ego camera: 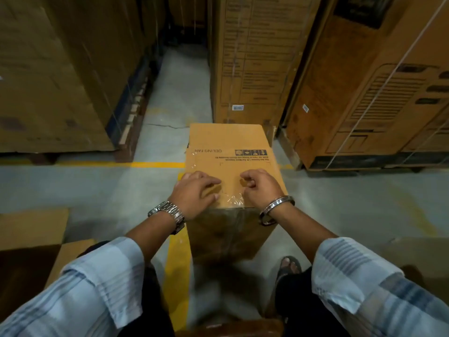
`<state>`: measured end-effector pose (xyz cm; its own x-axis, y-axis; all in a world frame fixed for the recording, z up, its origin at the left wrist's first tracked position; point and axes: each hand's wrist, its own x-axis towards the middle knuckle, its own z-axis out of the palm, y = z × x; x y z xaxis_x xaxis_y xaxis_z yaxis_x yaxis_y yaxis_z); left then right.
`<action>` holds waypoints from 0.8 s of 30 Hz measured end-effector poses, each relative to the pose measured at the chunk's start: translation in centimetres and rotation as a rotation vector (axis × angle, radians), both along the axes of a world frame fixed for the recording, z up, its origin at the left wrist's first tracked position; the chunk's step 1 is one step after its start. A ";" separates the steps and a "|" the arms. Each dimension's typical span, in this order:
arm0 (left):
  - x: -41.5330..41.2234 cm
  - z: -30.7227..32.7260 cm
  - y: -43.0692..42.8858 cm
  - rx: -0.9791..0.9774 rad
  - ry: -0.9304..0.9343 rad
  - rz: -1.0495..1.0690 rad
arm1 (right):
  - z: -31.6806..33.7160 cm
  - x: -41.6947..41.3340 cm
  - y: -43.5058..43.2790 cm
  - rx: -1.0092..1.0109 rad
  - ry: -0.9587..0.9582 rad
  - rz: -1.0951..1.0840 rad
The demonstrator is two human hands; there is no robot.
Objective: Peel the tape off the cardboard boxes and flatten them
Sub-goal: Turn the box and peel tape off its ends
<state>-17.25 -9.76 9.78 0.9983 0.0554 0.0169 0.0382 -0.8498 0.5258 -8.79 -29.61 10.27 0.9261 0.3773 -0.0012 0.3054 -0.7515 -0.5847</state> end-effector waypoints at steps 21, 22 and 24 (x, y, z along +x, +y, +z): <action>0.6 -1.1 -2.2 0.027 -0.065 -0.051 | 0.6 0.5 -2.4 -0.001 0.076 0.114; 0.6 -0.9 -2.1 0.010 -0.048 -0.060 | 0.9 0.7 -2.6 -0.110 0.038 0.154; 0.7 -0.5 -1.6 -0.031 0.003 -0.080 | 1.3 1.0 -3.1 -0.237 0.049 0.179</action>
<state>-16.51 -11.38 9.27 0.9996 -0.0242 0.0136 -0.0277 -0.8335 0.5519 -7.76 -32.69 11.54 0.8418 0.5181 -0.1516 0.4210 -0.8059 -0.4163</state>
